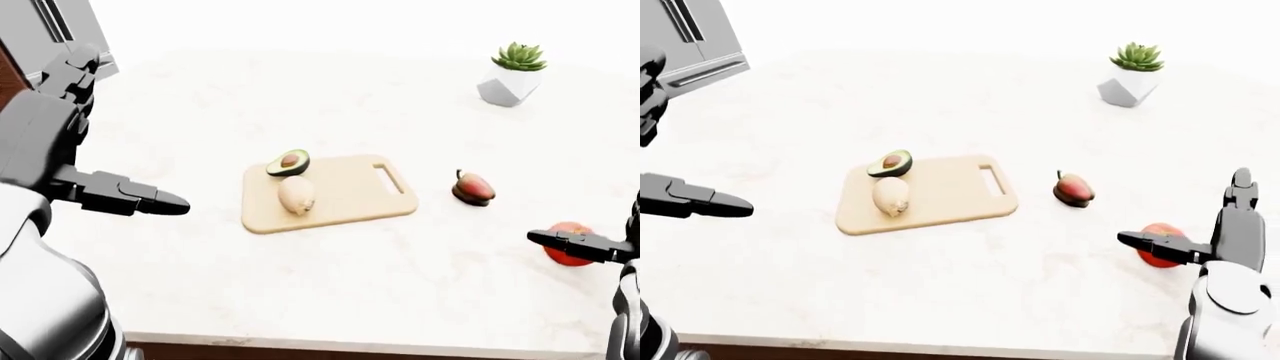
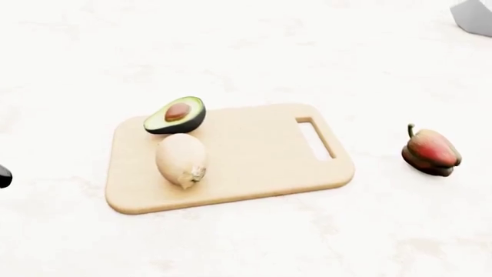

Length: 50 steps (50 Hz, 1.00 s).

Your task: Place the avocado, onion, tomato and bell pepper on the cutting board.

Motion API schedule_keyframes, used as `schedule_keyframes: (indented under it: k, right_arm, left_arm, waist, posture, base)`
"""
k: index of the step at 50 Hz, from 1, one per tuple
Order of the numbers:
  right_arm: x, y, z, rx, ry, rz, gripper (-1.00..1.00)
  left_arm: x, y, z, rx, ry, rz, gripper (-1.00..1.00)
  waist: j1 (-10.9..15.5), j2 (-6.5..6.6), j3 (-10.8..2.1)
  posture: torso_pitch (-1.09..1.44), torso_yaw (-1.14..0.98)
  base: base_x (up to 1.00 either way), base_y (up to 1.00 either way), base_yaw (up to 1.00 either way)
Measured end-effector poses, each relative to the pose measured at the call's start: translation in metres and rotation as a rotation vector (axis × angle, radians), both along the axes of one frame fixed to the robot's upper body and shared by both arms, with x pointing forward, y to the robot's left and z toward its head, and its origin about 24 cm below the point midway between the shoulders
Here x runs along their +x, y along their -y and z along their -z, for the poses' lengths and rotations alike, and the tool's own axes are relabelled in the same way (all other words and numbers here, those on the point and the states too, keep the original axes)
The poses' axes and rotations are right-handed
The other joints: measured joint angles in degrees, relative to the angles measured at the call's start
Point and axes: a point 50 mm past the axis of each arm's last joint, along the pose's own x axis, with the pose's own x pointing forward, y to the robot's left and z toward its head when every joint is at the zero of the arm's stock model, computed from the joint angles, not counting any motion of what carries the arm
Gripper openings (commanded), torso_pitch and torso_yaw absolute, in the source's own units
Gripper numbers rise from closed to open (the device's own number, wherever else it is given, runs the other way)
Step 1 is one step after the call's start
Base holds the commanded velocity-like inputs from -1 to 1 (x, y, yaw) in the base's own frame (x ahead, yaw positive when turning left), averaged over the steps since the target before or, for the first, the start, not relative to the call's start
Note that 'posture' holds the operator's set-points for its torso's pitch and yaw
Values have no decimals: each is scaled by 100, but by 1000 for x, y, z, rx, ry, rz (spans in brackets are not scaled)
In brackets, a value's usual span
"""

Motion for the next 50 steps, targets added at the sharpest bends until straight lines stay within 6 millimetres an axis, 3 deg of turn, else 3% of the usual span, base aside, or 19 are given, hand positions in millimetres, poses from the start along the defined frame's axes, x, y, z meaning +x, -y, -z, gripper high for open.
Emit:
schedule_keyframes:
  k: [24, 32, 41, 43, 44, 46, 47, 50]
  right_arm:
    - [-15, -6, 13, 7, -9, -17, 100]
    - [-16, -5, 26, 39, -51, -5, 100]
    - [-16, -9, 28, 19, -28, -22, 100]
    - [-15, -9, 29, 22, -28, -28, 55]
    - [-15, -10, 29, 26, -31, -35, 44]
    - [-14, -11, 30, 35, -37, -49, -7]
    - [-14, -12, 30, 39, -41, -53, -13]
    - [-13, -11, 28, 29, -42, -47, -62]
  left_arm:
    - [3, 2, 3, -1, -9, 4, 100]
    - [2, 1, 4, 2, -9, 0, 100]
    - [2, 1, 3, 4, -8, 4, 100]
    - [3, 2, 2, 3, -9, 3, 100]
    - [4, 2, 2, 3, -8, 3, 100]
    - [5, 2, 2, 4, -9, 4, 100]
    - [5, 2, 1, 4, -9, 7, 100]
    - [5, 3, 0, 6, -6, 11, 100]
  waist:
    - [18, -54, -42]
    - [10, -8, -21]
    - [5, -1, -67]
    - [-2, -9, -76]
    - [-7, -10, -78]
    - [-17, -10, -77]
    - [-18, -8, -73]
    - [-12, 10, -57]
  posture:
    - [-21, 0]
    - [-21, 0]
    - [-21, 0]
    - [-21, 0]
    - [-21, 0]
    - [-21, 0]
    - [-21, 0]
    - [-21, 0]
  base:
    - [0, 0, 0]
    - [0, 0, 0]
    - [0, 0, 0]
    - [0, 0, 0]
    - [0, 0, 0]
    - [0, 0, 0]
    - [0, 0, 0]
    - [0, 0, 0]
